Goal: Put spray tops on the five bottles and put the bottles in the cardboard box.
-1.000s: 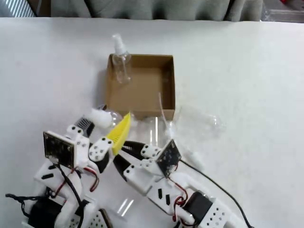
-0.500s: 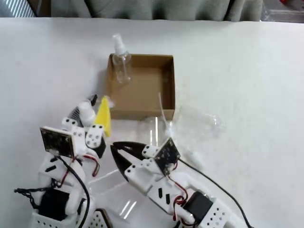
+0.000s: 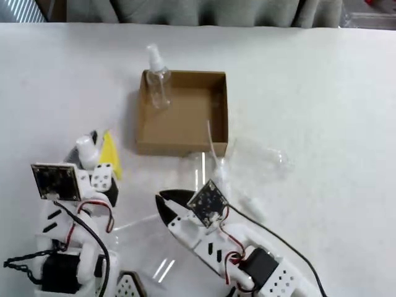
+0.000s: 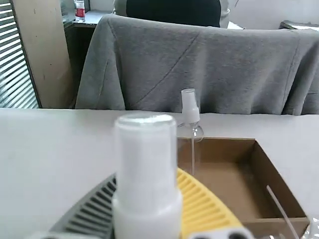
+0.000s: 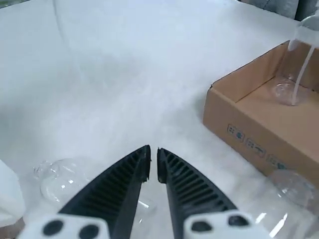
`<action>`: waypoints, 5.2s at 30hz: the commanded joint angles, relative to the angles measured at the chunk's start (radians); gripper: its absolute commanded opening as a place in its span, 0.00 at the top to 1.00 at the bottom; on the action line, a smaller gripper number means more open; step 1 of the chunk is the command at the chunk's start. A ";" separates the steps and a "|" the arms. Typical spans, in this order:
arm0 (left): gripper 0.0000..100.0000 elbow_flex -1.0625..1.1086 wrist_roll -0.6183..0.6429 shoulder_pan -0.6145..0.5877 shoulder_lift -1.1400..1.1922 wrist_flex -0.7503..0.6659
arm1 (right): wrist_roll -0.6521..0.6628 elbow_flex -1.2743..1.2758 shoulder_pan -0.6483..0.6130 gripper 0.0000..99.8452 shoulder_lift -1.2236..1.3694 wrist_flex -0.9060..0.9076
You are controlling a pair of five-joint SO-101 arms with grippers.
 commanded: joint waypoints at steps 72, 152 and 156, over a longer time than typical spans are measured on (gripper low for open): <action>0.69 -0.743 0.077 -0.607 1.145 0.252 | 0.190 0.006 -0.202 0.99 -0.004 0.124; 0.69 -1.000 0.029 -0.409 1.415 0.698 | 0.040 -0.585 -0.021 0.99 1.886 -1.331; 0.69 -0.855 0.094 -0.318 1.287 0.640 | 0.040 -0.582 -0.007 0.99 1.886 -1.330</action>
